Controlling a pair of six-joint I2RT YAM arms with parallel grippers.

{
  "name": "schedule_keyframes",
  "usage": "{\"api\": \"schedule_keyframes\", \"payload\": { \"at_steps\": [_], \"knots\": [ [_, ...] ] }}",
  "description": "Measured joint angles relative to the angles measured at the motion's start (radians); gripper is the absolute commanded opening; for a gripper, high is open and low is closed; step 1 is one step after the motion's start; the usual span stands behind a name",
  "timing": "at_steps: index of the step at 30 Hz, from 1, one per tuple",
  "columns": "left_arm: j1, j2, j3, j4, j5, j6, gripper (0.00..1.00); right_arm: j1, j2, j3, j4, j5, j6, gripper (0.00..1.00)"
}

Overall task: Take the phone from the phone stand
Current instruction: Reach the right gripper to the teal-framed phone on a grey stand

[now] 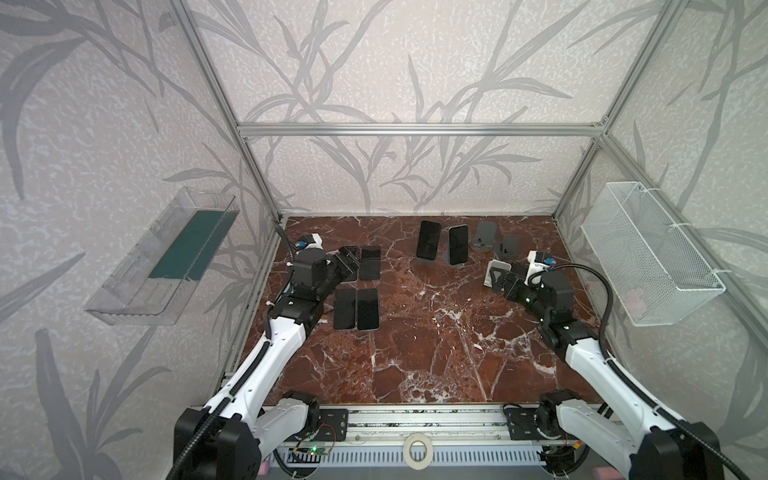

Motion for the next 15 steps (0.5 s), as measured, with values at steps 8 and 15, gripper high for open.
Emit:
{"api": "schedule_keyframes", "payload": {
  "at_steps": [8, 15],
  "knots": [
    [0.0, 0.008, 0.0, 0.023, 0.056, -0.036, 0.85, 0.015, 0.247, 0.24, 0.013, -0.056, -0.081, 0.99],
    [0.0, 0.022, 0.0, 0.073, 0.147, -0.078, 0.84, 0.04, 0.549, 0.55, -0.051, -0.058, -0.227, 0.99]
  ]
}}
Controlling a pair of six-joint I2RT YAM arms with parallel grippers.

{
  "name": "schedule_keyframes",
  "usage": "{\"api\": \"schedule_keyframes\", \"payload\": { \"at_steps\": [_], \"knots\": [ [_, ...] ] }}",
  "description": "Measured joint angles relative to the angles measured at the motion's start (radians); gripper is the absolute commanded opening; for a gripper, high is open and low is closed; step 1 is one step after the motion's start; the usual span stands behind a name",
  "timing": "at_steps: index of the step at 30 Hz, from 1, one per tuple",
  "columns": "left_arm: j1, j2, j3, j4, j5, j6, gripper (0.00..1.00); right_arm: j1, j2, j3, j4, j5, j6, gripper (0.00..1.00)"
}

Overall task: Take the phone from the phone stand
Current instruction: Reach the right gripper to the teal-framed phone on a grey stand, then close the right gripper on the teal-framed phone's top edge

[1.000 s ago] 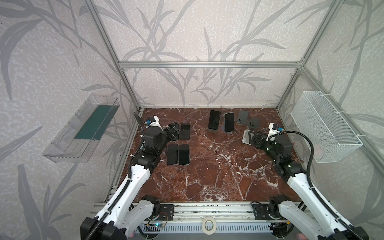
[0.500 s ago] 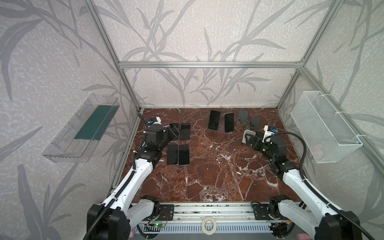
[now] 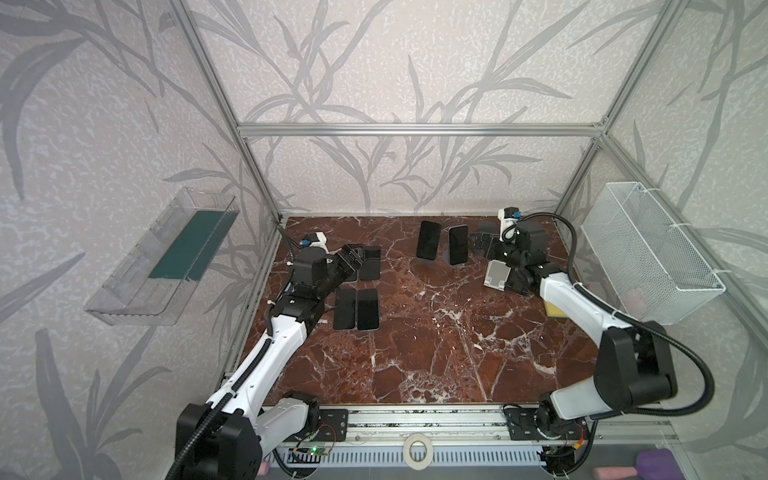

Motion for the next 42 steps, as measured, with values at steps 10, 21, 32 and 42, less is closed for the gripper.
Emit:
{"api": "schedule_keyframes", "payload": {
  "at_steps": [10, 21, 32, 42],
  "knots": [
    [-0.025, -0.04, 0.0, 0.022, 0.043, 0.0, 0.84, 0.14, 0.299, 0.362, -0.18, 0.181, -0.192, 0.99],
    [-0.033, -0.04, 0.0, 0.032, 0.051, 0.001, 0.84, 0.126, 0.412, 0.499, -0.303, 0.223, -0.204, 0.99],
    [-0.033, -0.036, 0.0, 0.031, 0.051, 0.001, 0.84, 0.122, 0.422, 0.5, -0.315, 0.219, -0.204, 0.94],
    [-0.033, -0.034, 0.0, 0.031, 0.055, 0.0, 0.84, 0.104, 0.458, 0.5, -0.314, 0.21, -0.201, 0.86]
  ]
}}
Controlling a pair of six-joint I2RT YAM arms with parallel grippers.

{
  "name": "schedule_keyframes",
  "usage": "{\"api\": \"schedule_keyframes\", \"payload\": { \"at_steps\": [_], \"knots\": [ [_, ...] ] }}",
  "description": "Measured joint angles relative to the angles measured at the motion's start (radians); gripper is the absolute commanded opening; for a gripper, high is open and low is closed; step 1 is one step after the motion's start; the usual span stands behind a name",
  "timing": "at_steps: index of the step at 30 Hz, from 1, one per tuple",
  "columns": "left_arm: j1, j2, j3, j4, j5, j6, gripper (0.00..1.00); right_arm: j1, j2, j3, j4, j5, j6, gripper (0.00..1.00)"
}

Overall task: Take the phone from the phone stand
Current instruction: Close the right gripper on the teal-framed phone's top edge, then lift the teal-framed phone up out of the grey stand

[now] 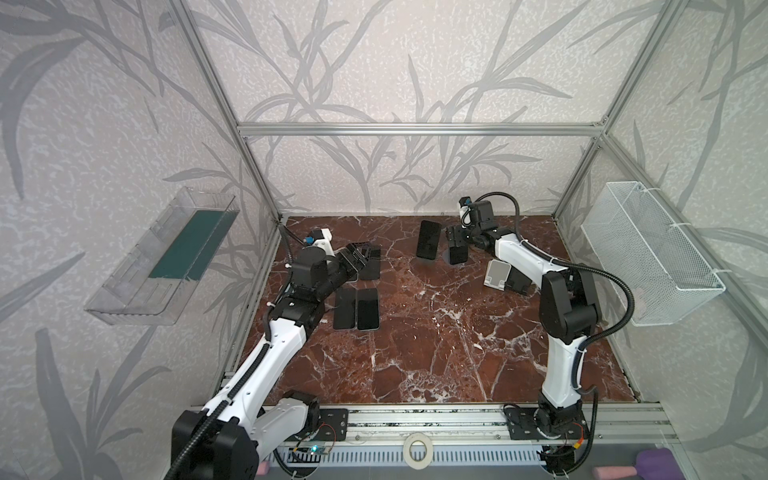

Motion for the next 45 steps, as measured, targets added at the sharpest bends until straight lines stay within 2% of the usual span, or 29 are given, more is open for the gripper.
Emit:
{"api": "schedule_keyframes", "payload": {
  "at_steps": [6, 13, 31, 45],
  "knots": [
    [0.0, 0.0, 0.0, 0.0, 0.0, 0.0, 0.84, -0.004, 0.006, 0.0, 0.007, -0.025, 0.007, 0.74],
    [0.0, 0.003, 0.0, 0.0, 0.0, 0.0, 0.84, -0.004, 0.006, -0.001, 0.015, -0.044, 0.015, 0.68],
    [0.0, 0.004, 0.0, 0.0, 0.0, 0.0, 0.84, -0.004, -0.125, -0.127, 0.064, -0.022, 0.037, 0.63],
    [0.0, 0.003, 0.0, 0.0, -0.002, 0.0, 0.84, 0.016, -0.314, -0.231, 0.069, 0.021, 0.046, 0.62]
  ]
}}
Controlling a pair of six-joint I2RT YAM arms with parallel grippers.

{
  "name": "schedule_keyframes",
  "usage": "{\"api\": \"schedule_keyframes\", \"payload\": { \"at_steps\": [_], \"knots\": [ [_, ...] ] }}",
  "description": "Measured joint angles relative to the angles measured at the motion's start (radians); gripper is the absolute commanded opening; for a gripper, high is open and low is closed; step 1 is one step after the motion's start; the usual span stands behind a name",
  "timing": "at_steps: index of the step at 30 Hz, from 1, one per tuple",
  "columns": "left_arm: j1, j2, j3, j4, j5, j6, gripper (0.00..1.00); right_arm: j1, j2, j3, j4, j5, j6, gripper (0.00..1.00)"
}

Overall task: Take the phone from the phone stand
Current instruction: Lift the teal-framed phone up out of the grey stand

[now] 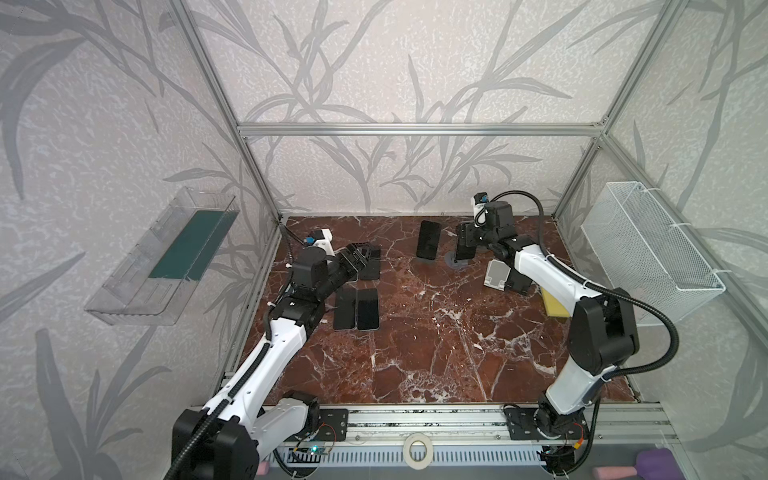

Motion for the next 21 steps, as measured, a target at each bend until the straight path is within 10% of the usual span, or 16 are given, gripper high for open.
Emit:
{"api": "schedule_keyframes", "payload": {
  "at_steps": [21],
  "knots": [
    [0.0, -0.036, 0.0, -0.016, -0.053, 0.016, 0.84, 0.309, -0.087, -0.045, -0.019, 0.17, 0.216, 0.59]
  ]
}}
